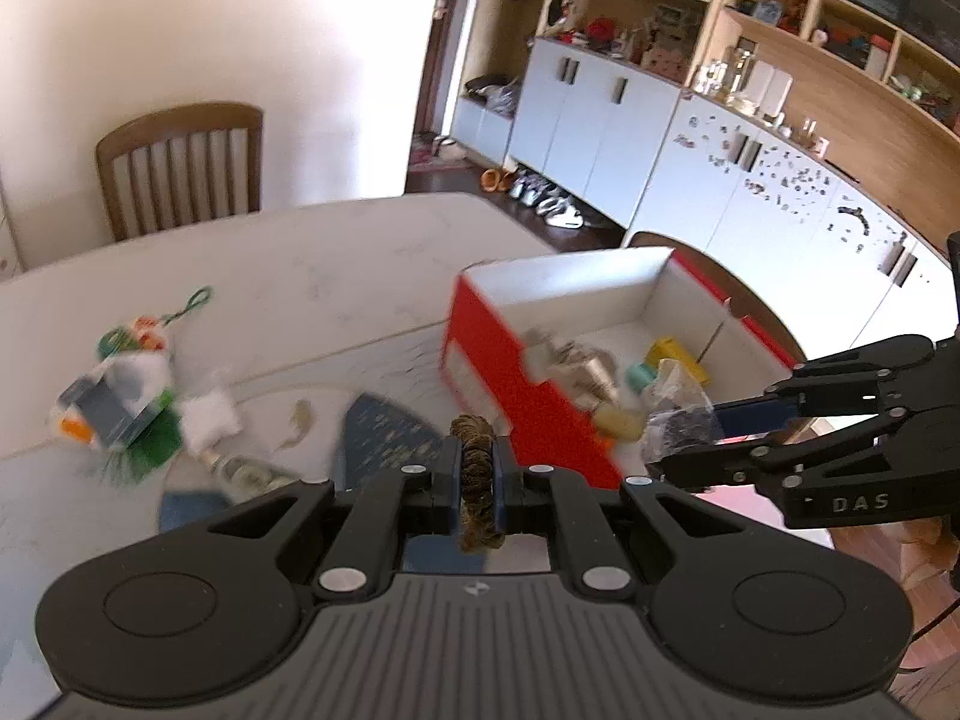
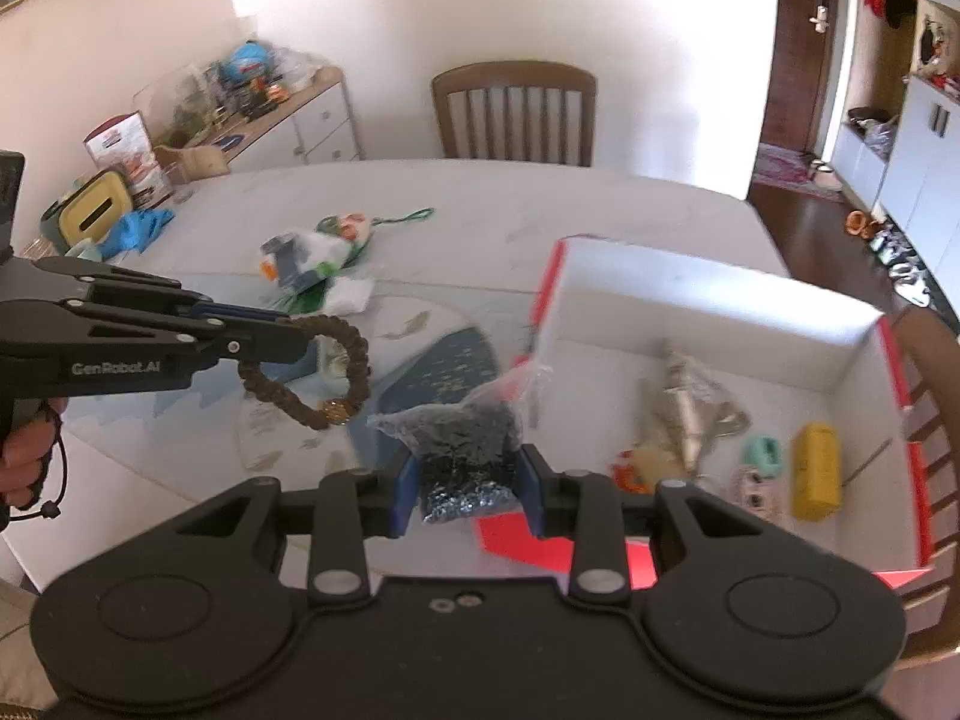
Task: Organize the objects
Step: 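Carry the bracelet and black seed bag in both tools into the shoebox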
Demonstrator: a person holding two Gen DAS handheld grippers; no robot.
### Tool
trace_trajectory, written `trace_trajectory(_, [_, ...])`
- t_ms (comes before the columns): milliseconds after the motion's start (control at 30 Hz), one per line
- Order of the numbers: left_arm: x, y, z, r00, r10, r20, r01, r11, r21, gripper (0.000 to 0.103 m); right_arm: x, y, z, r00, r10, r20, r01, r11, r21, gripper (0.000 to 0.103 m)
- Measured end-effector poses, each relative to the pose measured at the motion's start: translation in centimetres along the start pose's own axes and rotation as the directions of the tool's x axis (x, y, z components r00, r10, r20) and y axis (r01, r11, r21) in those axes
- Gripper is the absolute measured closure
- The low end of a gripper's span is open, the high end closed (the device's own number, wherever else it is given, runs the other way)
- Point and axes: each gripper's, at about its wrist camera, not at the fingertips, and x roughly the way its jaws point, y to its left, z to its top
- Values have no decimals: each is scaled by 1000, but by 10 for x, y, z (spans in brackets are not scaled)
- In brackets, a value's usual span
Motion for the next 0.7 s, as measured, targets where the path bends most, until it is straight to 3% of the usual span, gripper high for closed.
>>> trace_trajectory(200, [13, -37, 20, 1000, -23, 13, 22, 999, 47, 93, -14, -33, -4, 996, -83, 40, 82, 996, 21, 70])
trace_trajectory(700, [63, -112, 55, 999, -50, -16, 52, 990, 129, 93, -26, -111, -17, 990, -138, 42, 134, 987, 88, 70])
